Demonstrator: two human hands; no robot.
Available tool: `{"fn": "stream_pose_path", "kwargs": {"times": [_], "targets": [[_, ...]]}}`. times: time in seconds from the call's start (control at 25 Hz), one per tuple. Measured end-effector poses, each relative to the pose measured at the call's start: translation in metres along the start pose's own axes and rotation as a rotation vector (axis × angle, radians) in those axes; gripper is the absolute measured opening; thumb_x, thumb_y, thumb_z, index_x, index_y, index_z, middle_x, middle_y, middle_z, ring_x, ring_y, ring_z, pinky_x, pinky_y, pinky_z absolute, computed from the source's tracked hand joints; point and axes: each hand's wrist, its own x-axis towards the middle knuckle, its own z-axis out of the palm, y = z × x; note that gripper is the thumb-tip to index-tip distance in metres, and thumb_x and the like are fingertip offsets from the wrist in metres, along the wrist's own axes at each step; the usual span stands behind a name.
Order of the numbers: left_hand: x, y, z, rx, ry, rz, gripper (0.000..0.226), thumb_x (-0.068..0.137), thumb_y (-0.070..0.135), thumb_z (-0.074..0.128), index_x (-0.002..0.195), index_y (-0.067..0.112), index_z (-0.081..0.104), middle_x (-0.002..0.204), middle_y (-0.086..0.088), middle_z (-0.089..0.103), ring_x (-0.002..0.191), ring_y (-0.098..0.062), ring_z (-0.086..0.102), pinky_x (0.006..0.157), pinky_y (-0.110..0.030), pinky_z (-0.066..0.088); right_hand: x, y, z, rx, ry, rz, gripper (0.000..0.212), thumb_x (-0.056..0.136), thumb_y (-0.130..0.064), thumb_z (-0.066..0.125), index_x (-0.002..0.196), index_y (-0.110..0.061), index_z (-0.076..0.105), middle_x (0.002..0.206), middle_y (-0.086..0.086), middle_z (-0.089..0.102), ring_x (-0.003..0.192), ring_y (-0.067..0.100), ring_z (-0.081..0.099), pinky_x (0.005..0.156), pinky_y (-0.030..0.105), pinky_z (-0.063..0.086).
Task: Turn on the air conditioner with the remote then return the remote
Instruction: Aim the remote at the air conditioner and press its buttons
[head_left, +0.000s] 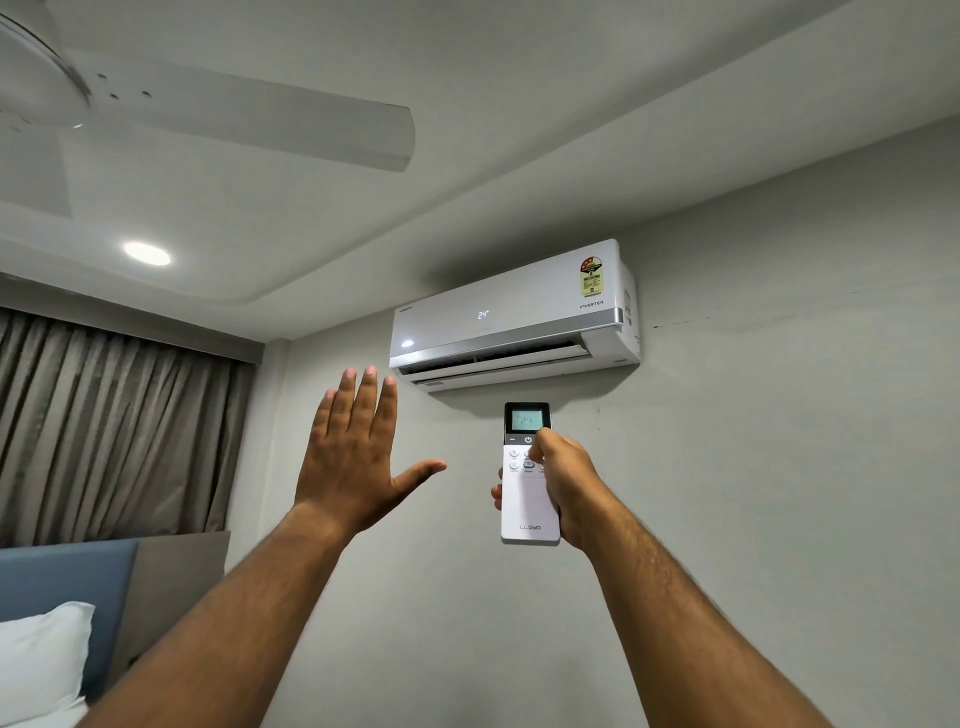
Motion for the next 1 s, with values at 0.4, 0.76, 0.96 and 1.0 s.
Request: {"fn": "stream_pose_path", "kwargs": {"times": [0.4,0.76,0.96,1.0], "targets": [[0.001,0.0038,-0.0018,0.02,0.004,0.017,0.111,0.079,0.085,0.016,0.152,0.002,0.008,0.161,-0.02,0.012,0.15,-0.035,0.006,0.121,-0.049,0.01,0.0008,0.0032,-0.0041,-0.009,0.02,-0.003,0.037,0.082,-0.012,0.045,0.118,-0.003,0.046,0.083,0.025,0.068,0.056,0.037,0.071,0.056,0.044,0.06],[-0.0008,-0.001,-0.0029,0.022,-0.006,0.004,0.112,0.079,0.085,0.018,0.152,0.002,0.006,0.162,-0.02,0.01,0.15,-0.035,0.005,0.121,-0.051,0.012,0.0014,0.0054,-0.0024,-0.015,0.01,0.0,0.025,0.083,-0.011,0.044,0.107,-0.006,0.047,0.084,0.025,0.067,0.058,0.038,0.071,0.059,0.045,0.06],[-0.002,-0.0043,-0.0009,0.025,-0.007,-0.004,0.112,0.079,0.086,0.017,0.152,0.001,0.008,0.161,-0.019,0.01,0.15,-0.035,0.007,0.121,-0.05,0.011,0.0038,0.0063,-0.001,-0.032,0.021,-0.007,0.019,0.083,-0.012,0.044,0.101,-0.008,0.046,0.084,0.023,0.068,0.057,0.038,0.072,0.061,0.046,0.061],[-0.0024,-0.0046,-0.0005,0.025,-0.009,-0.005,0.112,0.079,0.086,0.017,0.152,0.001,0.008,0.161,-0.019,0.01,0.15,-0.035,0.007,0.121,-0.05,0.011,0.0042,0.0065,-0.0007,-0.034,0.022,-0.007,0.018,0.083,-0.013,0.044,0.1,-0.008,0.046,0.083,0.023,0.068,0.058,0.038,0.072,0.062,0.046,0.061]]}}
